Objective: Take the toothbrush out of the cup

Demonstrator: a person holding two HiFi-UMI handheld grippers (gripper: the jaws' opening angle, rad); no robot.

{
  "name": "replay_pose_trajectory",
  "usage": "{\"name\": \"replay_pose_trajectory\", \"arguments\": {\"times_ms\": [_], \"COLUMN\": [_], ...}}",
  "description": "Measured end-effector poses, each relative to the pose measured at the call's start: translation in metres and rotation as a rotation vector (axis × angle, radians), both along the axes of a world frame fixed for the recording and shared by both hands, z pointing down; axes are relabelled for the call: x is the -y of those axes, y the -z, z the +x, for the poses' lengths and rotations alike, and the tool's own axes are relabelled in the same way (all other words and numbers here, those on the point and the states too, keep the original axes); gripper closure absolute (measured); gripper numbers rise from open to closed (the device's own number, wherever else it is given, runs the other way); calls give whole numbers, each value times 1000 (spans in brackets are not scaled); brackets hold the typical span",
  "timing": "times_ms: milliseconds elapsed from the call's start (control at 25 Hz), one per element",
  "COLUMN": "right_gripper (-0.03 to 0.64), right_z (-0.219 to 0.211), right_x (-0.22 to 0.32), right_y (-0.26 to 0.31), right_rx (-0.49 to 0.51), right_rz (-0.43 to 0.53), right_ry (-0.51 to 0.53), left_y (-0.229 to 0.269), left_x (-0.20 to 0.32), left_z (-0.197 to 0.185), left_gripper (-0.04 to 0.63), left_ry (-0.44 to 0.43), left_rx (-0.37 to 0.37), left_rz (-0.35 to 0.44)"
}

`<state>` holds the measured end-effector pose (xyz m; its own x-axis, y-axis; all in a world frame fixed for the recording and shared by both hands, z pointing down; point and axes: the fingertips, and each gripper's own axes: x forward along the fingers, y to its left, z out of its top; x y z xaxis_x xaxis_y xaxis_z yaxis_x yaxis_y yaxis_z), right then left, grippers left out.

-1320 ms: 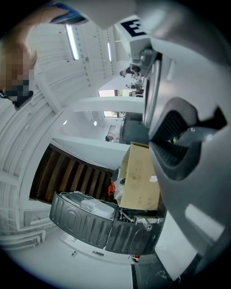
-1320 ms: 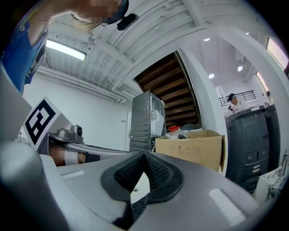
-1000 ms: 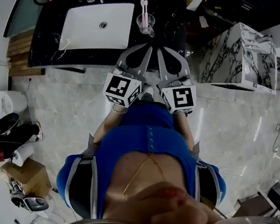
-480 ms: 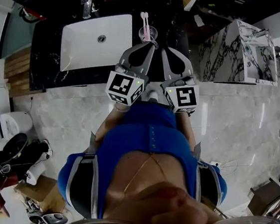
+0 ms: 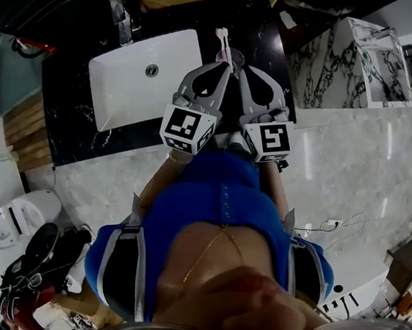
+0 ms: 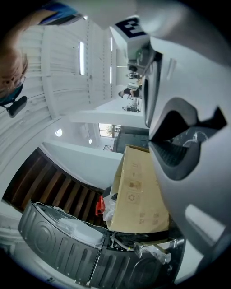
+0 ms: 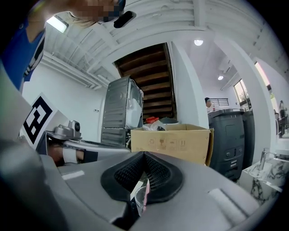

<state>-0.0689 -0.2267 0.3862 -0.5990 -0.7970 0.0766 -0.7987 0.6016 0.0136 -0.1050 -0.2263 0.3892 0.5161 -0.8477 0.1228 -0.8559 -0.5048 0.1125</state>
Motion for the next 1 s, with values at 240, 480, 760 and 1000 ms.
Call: {"name": "replay_pose_trajectory", "arguments": {"times_ms": [240, 480, 760, 1000], "right_gripper": [615, 615, 615, 615], "right_z": [-15, -16, 7, 25], "right_x": [15, 23, 33, 35], "right_y": [-22, -25, -25, -35], "right_rx": [-6, -3, -40, -47], "right_rz": [-52, -71, -81, -112], "right_ry": [-67, -80, -95, -114], "left_y": [-19, -42, -71, -99], "left_x": [19, 37, 60, 78], "left_z": [-23, -34, -31, -28], "left_gripper": [591, 580, 552, 515], "left_ry": [-47, -55, -53, -74], "left_rx": [14, 20, 50, 59], "left_rz": [-26, -76, -139, -221]}}
